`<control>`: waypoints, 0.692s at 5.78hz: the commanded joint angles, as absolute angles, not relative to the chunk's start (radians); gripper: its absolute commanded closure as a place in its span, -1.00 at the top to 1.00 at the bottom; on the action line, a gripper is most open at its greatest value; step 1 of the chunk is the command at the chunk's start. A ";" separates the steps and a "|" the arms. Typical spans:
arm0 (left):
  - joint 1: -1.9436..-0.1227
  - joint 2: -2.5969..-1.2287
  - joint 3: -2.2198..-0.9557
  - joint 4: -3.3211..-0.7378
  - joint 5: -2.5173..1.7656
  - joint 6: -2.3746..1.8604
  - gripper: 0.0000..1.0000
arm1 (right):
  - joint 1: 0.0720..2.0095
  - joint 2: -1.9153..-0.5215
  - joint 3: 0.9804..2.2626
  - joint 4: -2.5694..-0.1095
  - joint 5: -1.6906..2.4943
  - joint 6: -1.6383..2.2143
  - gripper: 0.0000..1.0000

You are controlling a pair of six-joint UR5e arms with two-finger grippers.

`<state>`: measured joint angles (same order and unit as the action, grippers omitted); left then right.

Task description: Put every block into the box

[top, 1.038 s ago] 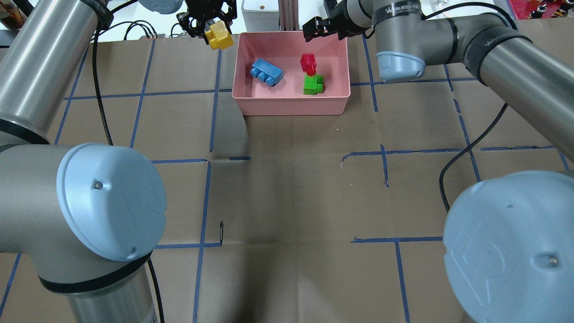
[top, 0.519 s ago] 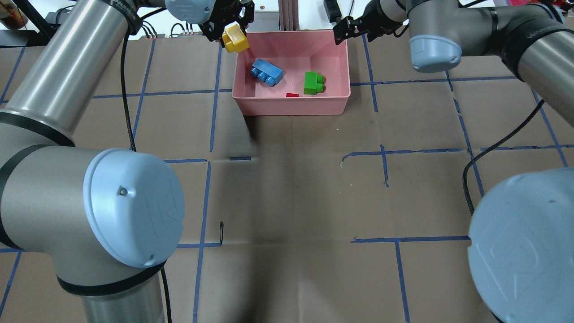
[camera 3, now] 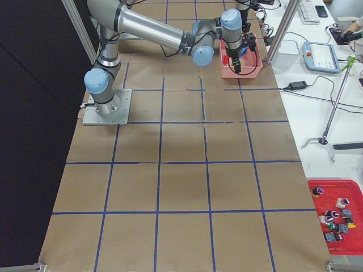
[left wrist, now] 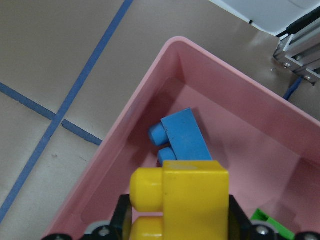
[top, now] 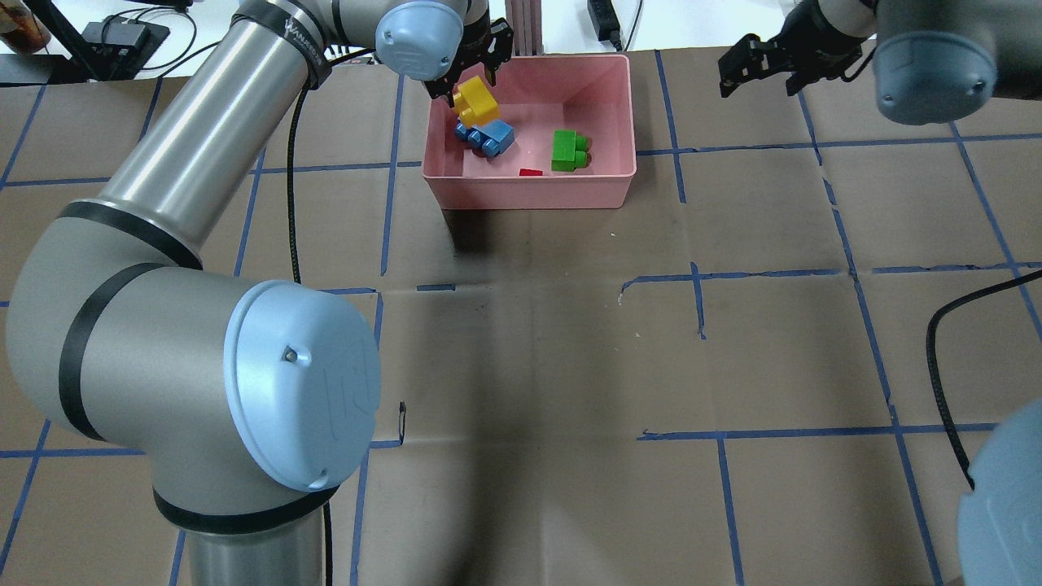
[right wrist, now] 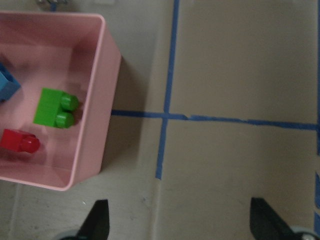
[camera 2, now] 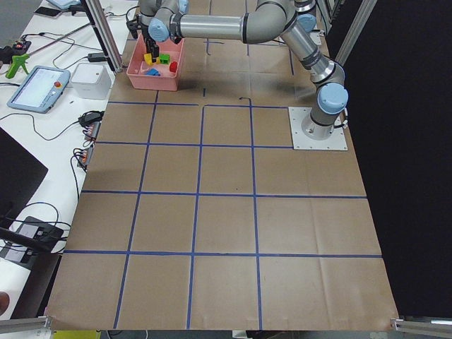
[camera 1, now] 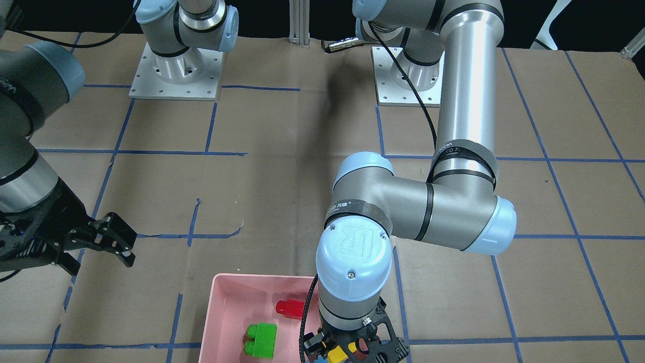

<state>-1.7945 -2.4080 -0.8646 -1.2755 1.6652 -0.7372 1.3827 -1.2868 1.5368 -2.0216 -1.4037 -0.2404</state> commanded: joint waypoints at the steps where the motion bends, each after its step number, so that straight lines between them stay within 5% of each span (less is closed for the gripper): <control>1: -1.792 -2.384 -0.858 -1.276 1.657 -0.727 0.99 | 1.370 -1.430 1.542 -1.776 -1.561 -0.259 1.00; 4: -1.625 -2.185 -0.922 -1.452 1.595 -0.448 0.99 | 1.542 -1.644 1.525 -1.520 -1.563 -0.241 1.00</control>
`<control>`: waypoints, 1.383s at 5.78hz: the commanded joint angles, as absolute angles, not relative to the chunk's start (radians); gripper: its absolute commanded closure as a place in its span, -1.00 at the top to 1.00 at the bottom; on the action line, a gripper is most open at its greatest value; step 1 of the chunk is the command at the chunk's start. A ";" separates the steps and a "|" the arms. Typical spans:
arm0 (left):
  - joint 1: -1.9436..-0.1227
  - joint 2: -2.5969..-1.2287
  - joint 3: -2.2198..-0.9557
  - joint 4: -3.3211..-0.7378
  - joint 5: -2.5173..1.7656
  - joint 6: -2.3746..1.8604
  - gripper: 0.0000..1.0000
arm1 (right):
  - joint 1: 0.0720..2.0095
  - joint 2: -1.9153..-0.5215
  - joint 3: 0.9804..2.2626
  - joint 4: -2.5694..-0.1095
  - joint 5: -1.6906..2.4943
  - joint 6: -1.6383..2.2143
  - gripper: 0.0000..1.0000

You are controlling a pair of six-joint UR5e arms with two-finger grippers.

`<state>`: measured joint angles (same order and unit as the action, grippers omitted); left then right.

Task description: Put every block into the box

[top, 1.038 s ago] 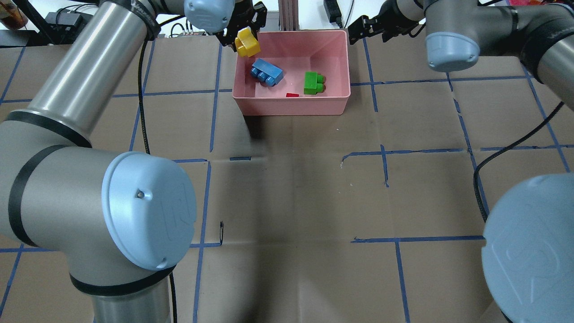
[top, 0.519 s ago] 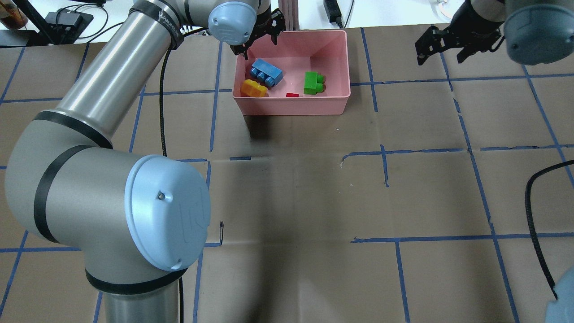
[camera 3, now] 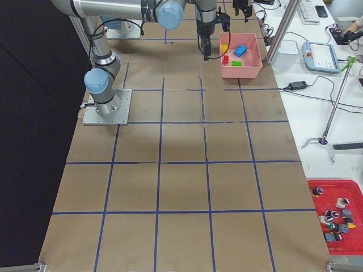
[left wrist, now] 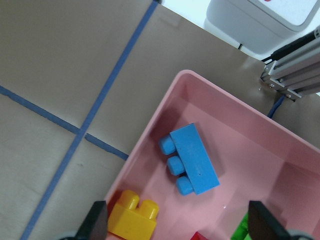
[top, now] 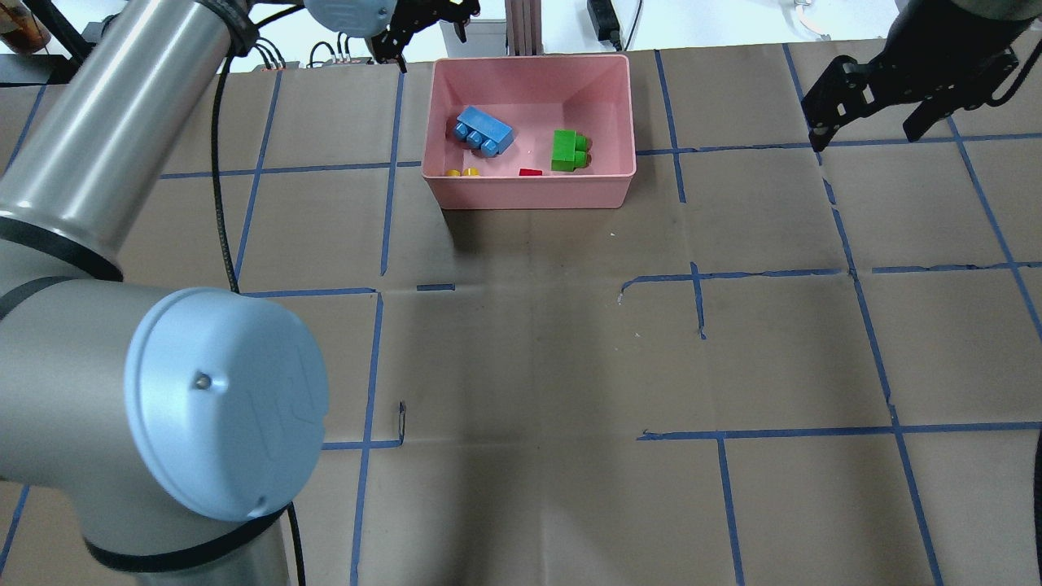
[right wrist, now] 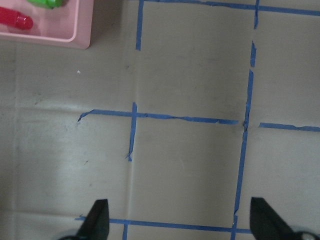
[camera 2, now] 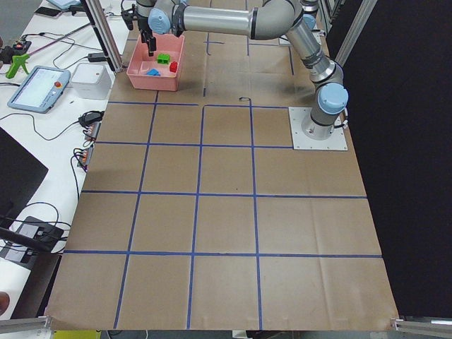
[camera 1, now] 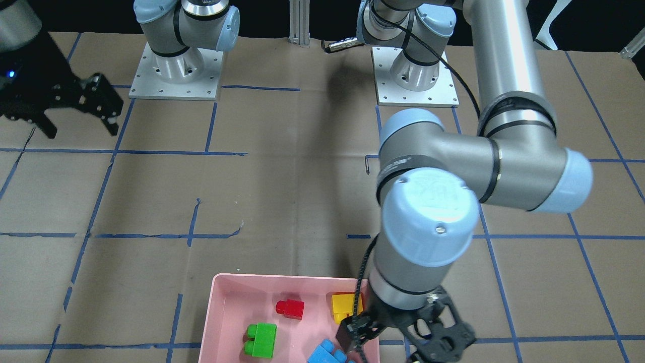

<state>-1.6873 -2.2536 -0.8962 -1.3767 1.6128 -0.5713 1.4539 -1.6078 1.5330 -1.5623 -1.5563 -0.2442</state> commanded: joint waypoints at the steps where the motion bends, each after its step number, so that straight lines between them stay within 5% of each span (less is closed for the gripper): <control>1: -1.577 -2.090 -0.990 -1.506 1.588 -0.278 0.99 | 1.662 -1.628 1.529 -1.523 -1.566 -0.112 1.00; 6: -1.539 -1.621 -1.430 -1.671 1.557 0.311 0.99 | 1.658 -1.572 1.602 -1.526 -1.562 -0.037 1.00; 8: -1.537 -1.603 -1.460 -1.631 1.520 0.322 0.99 | 1.631 -1.583 1.608 -1.519 -1.560 -0.037 1.00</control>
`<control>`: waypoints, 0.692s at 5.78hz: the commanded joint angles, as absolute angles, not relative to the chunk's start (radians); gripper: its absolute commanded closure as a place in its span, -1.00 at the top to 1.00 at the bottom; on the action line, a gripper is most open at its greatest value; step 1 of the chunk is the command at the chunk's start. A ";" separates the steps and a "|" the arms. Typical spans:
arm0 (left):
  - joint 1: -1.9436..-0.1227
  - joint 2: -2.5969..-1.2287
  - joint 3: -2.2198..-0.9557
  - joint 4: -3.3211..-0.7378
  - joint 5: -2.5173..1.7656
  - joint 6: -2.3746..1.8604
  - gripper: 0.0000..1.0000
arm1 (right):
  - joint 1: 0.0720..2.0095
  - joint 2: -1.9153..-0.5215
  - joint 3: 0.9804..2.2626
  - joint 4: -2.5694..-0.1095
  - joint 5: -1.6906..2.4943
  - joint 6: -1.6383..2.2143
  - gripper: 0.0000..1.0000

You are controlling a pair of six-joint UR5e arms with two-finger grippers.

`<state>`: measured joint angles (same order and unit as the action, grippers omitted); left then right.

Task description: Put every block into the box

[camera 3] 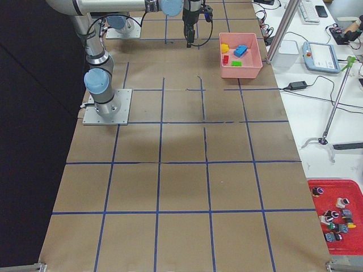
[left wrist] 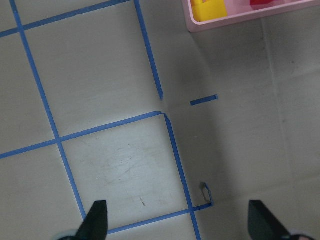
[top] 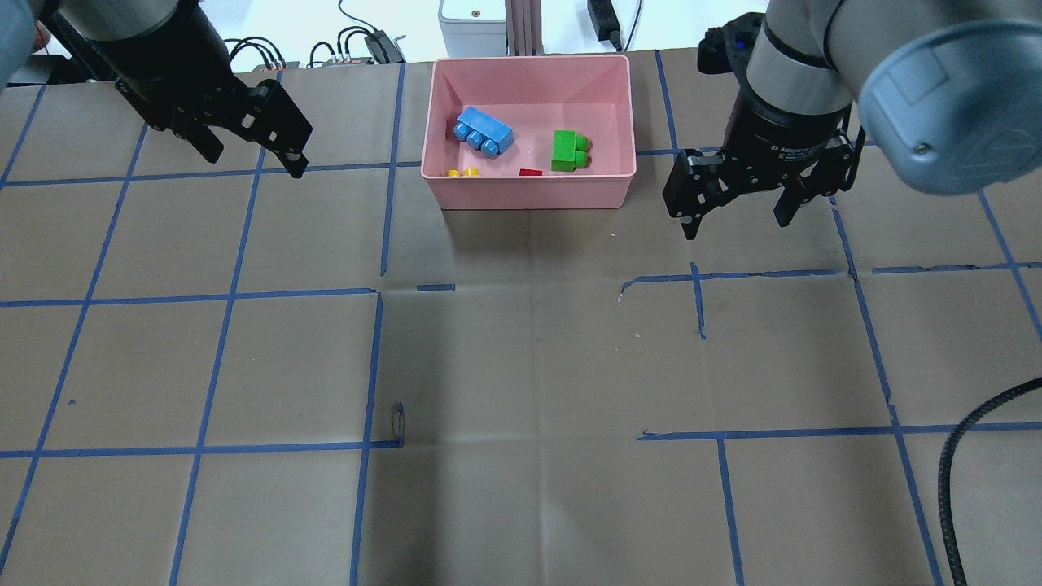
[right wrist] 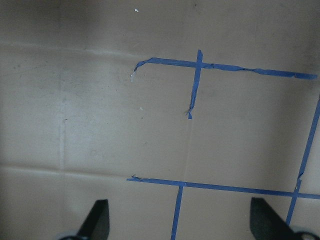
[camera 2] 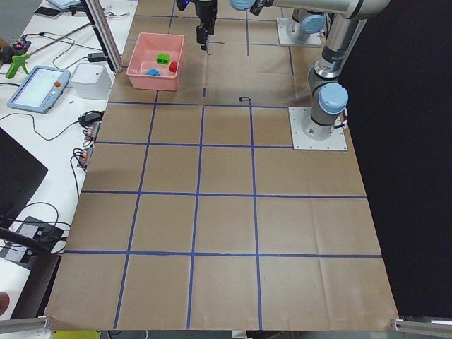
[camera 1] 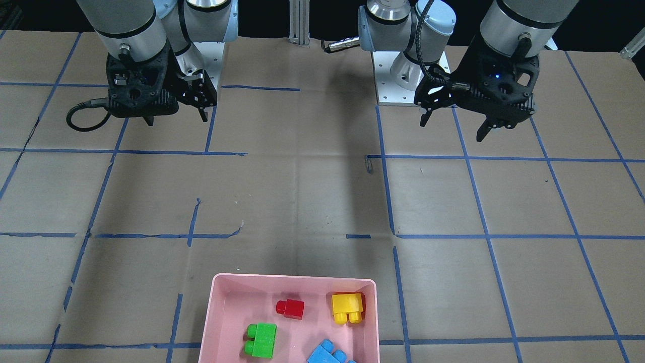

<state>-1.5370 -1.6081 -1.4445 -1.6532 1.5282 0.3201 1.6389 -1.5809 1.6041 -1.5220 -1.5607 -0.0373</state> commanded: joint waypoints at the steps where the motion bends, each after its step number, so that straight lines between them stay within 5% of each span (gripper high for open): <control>1: -1.537 -1.601 -1.459 -1.614 1.517 0.310 0.99 | 1.634 -1.583 1.603 -1.519 -1.557 -0.037 1.00; 4: -1.522 -1.588 -1.460 -1.601 1.555 0.141 0.99 | 1.635 -1.585 1.603 -1.519 -1.560 -0.035 1.00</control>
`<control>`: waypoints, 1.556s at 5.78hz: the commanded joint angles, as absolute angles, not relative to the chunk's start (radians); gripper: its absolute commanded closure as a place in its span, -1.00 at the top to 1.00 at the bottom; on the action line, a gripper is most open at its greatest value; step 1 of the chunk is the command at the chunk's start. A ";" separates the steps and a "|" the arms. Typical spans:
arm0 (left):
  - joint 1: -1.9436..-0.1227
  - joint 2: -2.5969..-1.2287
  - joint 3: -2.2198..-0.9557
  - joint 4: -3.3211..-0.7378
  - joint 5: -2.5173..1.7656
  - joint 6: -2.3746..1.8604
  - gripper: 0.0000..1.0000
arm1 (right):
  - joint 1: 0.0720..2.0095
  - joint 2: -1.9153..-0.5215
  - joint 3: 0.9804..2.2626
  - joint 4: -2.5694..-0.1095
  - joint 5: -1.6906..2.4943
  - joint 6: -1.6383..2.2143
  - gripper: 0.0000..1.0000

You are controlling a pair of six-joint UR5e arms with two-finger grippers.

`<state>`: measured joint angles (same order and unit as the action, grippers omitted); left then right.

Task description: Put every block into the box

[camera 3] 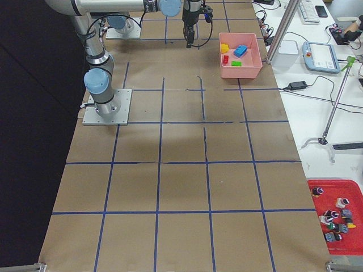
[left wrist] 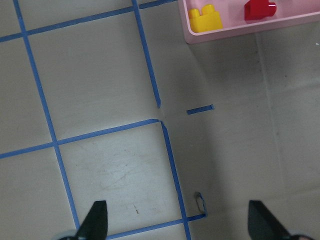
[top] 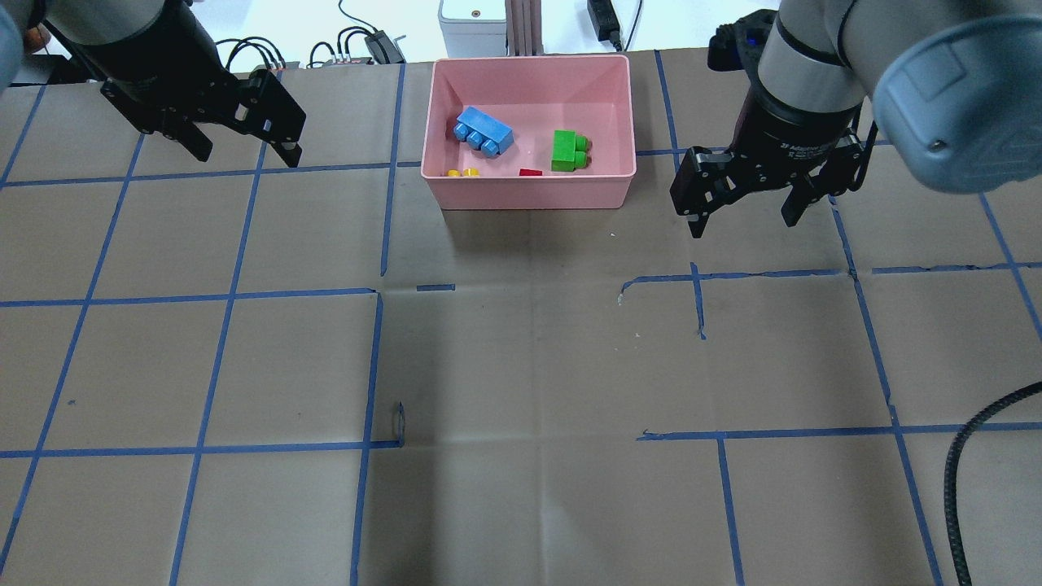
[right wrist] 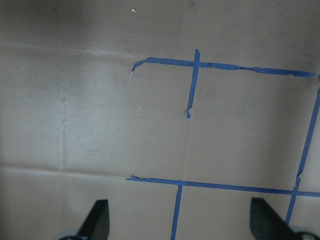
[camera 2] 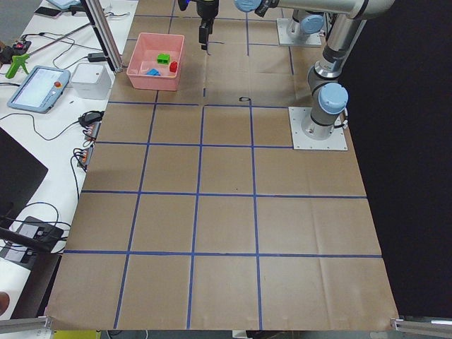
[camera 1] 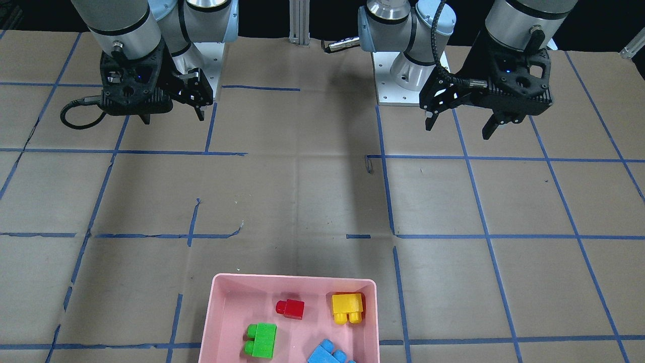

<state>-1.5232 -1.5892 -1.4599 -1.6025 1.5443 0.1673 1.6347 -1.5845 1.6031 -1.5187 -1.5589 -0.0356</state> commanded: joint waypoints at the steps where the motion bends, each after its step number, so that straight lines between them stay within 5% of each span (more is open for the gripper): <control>1: -1.522 -1.588 -1.462 -1.600 1.555 0.141 0.99 | 1.635 -1.585 1.603 -1.519 -1.560 -0.035 1.00; 9: -1.526 -1.611 -1.506 -1.598 1.554 0.144 0.99 | 1.634 -1.585 1.598 -1.548 -1.557 -0.037 1.00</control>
<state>-1.5263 -1.6103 -1.5052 -1.5985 1.5540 0.1437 1.6341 -1.5846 1.5993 -1.5328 -1.5567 -0.0367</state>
